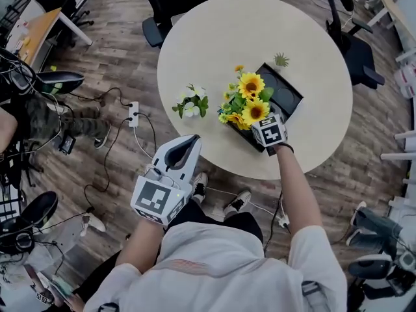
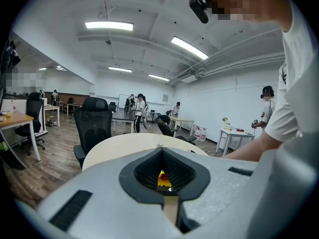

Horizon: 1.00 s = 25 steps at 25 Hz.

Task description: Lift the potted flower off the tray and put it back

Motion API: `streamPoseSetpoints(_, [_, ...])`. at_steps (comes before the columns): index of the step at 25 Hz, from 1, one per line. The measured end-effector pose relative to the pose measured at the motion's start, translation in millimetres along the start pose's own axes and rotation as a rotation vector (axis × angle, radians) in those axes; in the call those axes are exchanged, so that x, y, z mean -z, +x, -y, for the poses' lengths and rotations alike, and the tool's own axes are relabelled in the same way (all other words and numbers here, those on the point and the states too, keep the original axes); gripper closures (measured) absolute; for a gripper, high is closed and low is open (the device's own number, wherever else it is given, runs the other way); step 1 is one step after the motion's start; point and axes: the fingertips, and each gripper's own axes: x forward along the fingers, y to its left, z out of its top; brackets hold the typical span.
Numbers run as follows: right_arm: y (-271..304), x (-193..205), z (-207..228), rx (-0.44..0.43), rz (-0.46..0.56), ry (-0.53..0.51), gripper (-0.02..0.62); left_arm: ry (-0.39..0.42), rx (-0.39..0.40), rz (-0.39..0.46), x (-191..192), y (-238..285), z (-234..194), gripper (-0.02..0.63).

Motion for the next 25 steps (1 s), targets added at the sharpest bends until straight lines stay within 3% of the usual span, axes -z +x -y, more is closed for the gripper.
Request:
streamPoseSetpoints(6, [21.9,-4.4,0.3,-0.03,0.007,0.017,0.109,-0.005,-0.001,-0.034,14.6,0.0,-8.3,0.603])
streamPoseSetpoints(15, [21.8,-6.6,4.2,-0.004,0.012,0.037,0.103,-0.005,0.004,-0.062,23.5,1.1,-6.3,0.603])
streamPoseSetpoints(25, [-56.3,-44.5,-15.7,0.002,0.126,0.088,0.1,0.003,0.014,-0.02,2.4,-2.7,-7.2,0.603])
